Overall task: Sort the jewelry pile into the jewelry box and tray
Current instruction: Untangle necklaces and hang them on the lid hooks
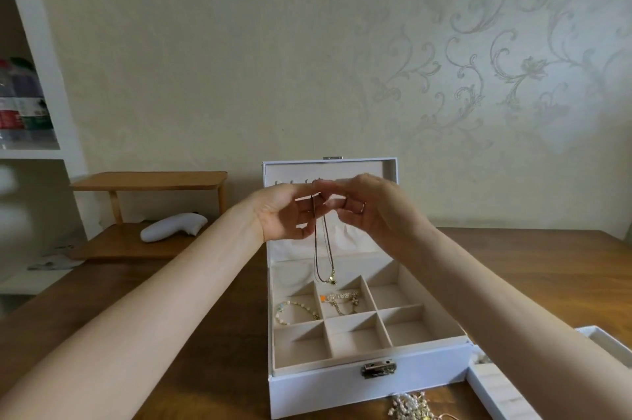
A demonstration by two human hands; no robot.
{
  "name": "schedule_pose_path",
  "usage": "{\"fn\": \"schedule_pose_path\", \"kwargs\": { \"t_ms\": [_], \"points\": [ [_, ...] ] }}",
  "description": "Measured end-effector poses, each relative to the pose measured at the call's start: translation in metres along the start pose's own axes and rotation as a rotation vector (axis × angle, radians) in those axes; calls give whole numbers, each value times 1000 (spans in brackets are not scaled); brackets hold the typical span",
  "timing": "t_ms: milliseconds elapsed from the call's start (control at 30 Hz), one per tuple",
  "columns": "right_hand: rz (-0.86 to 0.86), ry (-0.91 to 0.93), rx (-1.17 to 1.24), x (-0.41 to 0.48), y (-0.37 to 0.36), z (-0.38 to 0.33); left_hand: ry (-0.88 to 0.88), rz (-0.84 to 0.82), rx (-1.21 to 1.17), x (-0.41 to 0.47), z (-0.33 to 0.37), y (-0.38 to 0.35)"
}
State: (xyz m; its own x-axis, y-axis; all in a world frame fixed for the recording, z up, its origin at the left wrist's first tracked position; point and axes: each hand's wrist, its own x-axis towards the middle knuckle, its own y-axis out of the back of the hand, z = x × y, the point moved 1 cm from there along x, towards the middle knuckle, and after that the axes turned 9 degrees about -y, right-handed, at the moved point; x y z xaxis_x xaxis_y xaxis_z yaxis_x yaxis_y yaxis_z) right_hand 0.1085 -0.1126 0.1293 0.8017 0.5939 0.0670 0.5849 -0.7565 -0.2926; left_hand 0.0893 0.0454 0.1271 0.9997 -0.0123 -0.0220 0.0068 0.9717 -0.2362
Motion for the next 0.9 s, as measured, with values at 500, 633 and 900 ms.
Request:
{"fn": "schedule_pose_path", "kwargs": {
  "t_ms": [500,633,900],
  "points": [
    [100,-260,125,4,26,45,-210,4,602,1,26,-1],
    [163,-305,80,7,29,57,-226,25,627,5,30,4],
    [210,-396,195,10,30,74,-248,23,699,11,35,8]
  ]
}}
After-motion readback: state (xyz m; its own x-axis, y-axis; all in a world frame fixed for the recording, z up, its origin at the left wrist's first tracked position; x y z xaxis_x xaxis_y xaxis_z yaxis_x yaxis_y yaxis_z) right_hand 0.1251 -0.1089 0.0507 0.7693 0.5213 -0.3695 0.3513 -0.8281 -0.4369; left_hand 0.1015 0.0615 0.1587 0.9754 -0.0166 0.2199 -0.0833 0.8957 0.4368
